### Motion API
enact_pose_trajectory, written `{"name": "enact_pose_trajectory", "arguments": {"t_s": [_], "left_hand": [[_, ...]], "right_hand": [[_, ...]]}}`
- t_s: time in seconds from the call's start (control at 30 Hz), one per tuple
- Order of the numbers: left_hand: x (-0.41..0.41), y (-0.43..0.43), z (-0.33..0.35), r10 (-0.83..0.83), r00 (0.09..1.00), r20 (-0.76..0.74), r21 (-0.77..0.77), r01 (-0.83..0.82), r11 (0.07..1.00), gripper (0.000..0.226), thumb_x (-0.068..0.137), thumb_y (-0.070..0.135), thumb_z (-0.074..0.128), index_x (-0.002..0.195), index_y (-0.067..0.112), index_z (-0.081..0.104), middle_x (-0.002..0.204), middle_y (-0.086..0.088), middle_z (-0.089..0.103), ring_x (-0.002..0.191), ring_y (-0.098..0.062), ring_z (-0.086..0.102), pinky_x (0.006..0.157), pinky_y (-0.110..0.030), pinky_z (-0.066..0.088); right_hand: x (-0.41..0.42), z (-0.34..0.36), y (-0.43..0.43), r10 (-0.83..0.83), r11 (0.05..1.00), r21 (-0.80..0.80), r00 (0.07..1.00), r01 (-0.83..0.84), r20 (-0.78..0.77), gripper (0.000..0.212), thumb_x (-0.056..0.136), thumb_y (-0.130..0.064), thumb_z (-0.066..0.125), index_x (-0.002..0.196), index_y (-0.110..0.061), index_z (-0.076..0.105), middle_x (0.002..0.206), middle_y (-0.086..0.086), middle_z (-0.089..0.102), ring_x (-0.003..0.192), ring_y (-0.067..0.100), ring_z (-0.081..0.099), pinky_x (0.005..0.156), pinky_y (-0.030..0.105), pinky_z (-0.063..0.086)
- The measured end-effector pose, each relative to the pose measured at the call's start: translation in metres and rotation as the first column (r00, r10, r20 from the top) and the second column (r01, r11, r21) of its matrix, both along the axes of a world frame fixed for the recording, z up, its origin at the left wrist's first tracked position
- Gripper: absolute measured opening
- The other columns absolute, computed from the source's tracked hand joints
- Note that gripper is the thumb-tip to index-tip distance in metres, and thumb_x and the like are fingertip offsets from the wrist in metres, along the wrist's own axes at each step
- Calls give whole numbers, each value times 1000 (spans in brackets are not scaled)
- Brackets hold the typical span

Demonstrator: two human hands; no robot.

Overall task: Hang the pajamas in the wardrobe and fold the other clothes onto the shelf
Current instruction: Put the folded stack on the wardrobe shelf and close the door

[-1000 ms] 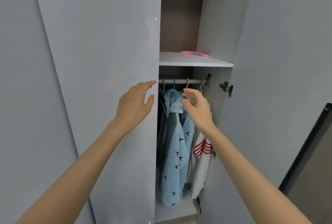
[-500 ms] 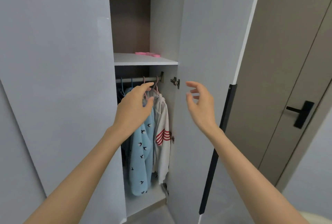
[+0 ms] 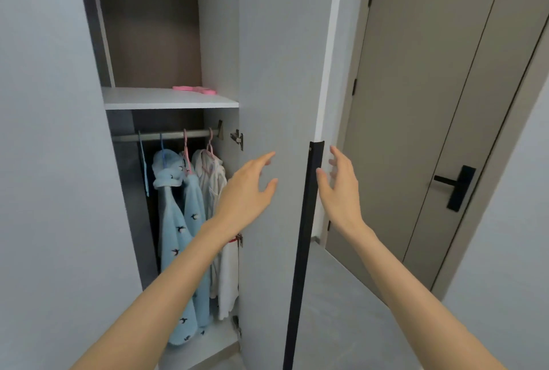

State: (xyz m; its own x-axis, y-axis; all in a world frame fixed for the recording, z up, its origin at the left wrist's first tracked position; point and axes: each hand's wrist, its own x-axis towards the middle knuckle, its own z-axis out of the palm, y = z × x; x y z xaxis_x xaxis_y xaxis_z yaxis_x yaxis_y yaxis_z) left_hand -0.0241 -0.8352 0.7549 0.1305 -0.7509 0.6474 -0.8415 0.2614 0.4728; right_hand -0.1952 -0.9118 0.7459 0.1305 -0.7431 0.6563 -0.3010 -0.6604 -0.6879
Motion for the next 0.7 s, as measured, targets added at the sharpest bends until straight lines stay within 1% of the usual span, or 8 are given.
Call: {"name": "enact_pose_trajectory", "arguments": {"t_s": [0.13,0.23,0.3,0.33,0.43,0.5,0.63,0.7], "left_hand": [[-20,-40,-20,13,999,-36,113,-9,994,62,92,33,56,147,29,26,142,5,44,124,-12,47,95,-24,35],[-30,-55,-34,32,998,-59,155,-23,988,67,91,35,57,148,32,22,145,6,41,128,-12,44,94,-21,32],[-35,-60,-40,44,997,-65,170,-32,985,69,90,36,59,148,34,20,146,7,40,129,-12,43,95,-21,31],[-37,-61,-42,46,997,-66,178,-34,983,71,90,36,59,148,36,19,146,6,39,129,-13,43,95,-21,30],[-41,-61,-44,47,997,-64,205,-33,978,75,88,37,61,148,38,16,148,6,38,131,-14,42,95,-21,29],[-42,-59,-43,45,997,-64,210,-31,977,77,88,38,62,148,39,14,148,6,38,131,-14,42,95,-21,29],[-39,-51,-45,24,994,-108,208,-1,978,83,85,37,65,147,43,11,148,6,38,129,-15,43,96,-21,32],[-35,-45,-46,40,990,-136,190,-13,982,86,85,34,67,148,43,10,148,6,39,129,-14,44,96,-22,34]], "right_hand": [[-9,5,-32,169,983,81,984,-164,-56,51,101,-19,41,150,-16,25,150,-2,36,134,11,38,110,28,34],[-11,11,-51,232,970,90,968,-224,-91,48,103,-18,38,150,-14,29,148,-1,42,134,11,40,103,13,32],[-14,15,-59,271,961,85,959,-264,-80,43,102,-14,38,145,-14,40,140,-6,50,128,9,47,96,3,34],[-16,18,-60,294,953,90,954,-288,-60,40,101,-11,39,141,-15,47,135,-9,55,124,8,51,94,3,37],[-19,25,-66,349,931,126,937,-343,-28,37,97,-6,43,128,-18,60,121,-9,65,111,11,61,99,26,47],[-16,28,-67,353,930,120,935,-347,-31,34,96,-6,46,123,-16,63,115,-5,68,104,14,64,97,32,50],[2,22,-58,309,947,79,950,-311,36,29,93,-7,55,119,-15,64,110,-4,66,102,12,62,77,3,44],[12,19,-52,316,945,72,947,-320,55,30,93,-8,57,121,-14,64,112,-2,67,101,10,62,77,4,45]]}}
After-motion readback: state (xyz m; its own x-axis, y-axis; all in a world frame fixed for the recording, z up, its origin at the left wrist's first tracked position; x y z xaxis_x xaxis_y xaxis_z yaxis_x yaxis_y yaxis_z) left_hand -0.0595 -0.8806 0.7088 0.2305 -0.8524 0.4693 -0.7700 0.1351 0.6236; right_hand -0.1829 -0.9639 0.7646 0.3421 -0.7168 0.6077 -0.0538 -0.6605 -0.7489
